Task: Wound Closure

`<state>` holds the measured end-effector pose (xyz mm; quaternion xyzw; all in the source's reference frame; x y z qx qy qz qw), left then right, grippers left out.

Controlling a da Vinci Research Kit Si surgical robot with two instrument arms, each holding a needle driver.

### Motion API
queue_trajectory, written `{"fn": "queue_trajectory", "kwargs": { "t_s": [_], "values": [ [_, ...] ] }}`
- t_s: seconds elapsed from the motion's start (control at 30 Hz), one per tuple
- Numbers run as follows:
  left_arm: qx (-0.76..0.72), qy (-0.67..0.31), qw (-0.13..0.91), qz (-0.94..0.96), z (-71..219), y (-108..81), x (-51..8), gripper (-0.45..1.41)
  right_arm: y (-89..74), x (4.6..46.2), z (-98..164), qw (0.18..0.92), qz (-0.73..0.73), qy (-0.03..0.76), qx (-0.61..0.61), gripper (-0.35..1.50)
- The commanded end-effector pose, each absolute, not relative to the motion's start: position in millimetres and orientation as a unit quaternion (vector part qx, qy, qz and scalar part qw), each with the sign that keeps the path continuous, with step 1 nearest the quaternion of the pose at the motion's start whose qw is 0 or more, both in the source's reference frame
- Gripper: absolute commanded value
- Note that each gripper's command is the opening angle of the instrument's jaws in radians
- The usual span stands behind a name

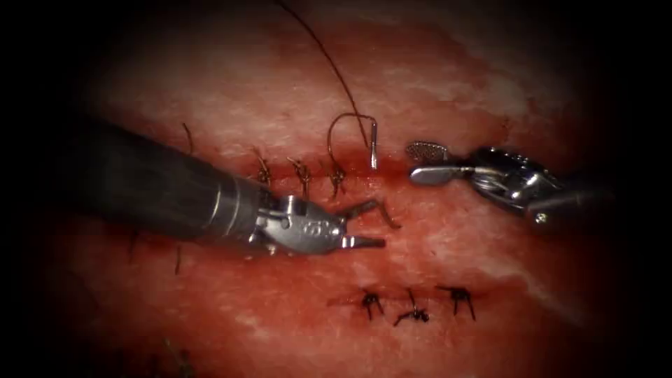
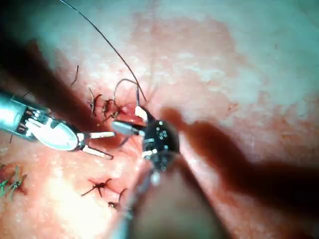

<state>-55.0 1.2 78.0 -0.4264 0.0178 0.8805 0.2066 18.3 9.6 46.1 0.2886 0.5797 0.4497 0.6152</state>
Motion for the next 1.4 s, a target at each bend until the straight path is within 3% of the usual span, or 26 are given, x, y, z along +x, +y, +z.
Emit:
{"fn": "queue_trajectory", "kwargs": {
  "t_s": [0.03, 0.2, 0.23, 0.3, 0.33, 0.43, 0.63, 0.9, 1.03, 1.07, 1.27, 1.3, 1.37, 1.4],
  "values": [
    [-0.425, 0.019, 0.205, 0.881, 79, 0.6, -55.6, 0.26, 8.8, 18.9, 47, 0.615, 0.449, 0.579, 0.290, 1.28],
    [-0.427, 0.018, 0.203, 0.881, 80, 0.7, -56.6, 0.20, 8.7, 18.9, 47, 0.618, 0.445, 0.581, 0.286, 1.28],
    [-0.427, 0.019, 0.203, 0.881, 80, 0.7, -56.8, 0.10, 8.7, 18.9, 47, 0.618, 0.445, 0.581, 0.286, 1.28],
    [-0.427, 0.020, 0.200, 0.882, 80, 0.8, -57.0, -0.40, 8.7, 18.9, 47, 0.618, 0.445, 0.582, 0.286, 1.28],
    [-0.431, 0.018, 0.191, 0.882, 80, 0.6, -56.8, -0.45, 8.8, 18.8, 47, 0.618, 0.445, 0.582, 0.286, 1.28],
    [-0.445, -0.004, 0.186, 0.876, 80, 0.1, -56.5, -0.45, 8.8, 18.5, 47, 0.629, 0.437, 0.577, 0.282, 1.24],
    [-0.516, -0.154, 0.305, 0.785, 78, -1.2, -57.5, -0.45, 8.4, 18.4, 48, 0.659, 0.423, 0.559, 0.273, 1.24],
    [-0.568, -0.269, 0.351, 0.694, 74, -2.4, -58.0, -0.45, 7.9, 18.3, 48, 0.676, 0.403, 0.555, 0.270, 1.21],
    [-0.576, -0.285, 0.347, 0.683, 71, -2.1, -57.6, -0.45, 6.5, 18.3, 48, 0.718, 0.339, 0.547, 0.266, 0.77],
    [-0.577, -0.291, 0.346, 0.680, 70, -2.0, -57.2, -0.45, 5.8, 18.4, 48, 0.741, 0.304, 0.544, 0.251, 0.51],
    [-0.581, -0.293, 0.336, 0.680, 66, -1.9, -56.2, -0.45, 5.4, 19.1, 49, 0.759, 0.259, 0.546, 0.242, 0.41],
    [-0.582, -0.291, 0.336, 0.681, 66, -1.9, -56.2, -0.45, 5.5, 19.4, 50, 0.760, 0.264, 0.545, 0.236, 0.05],
    [-0.583, -0.290, 0.334, 0.681, 65, -2.0, -56.2, -0.45, 5.5, 19.9, 50, 0.761, 0.267, 0.544, 0.231, -0.33],
    [-0.583, -0.291, 0.334, 0.681, 65, -2.1, -56.3, -0.45, 5.3, 20.2, 50, 0.762, 0.268, 0.544, 0.229, -0.35]
  ]
}}
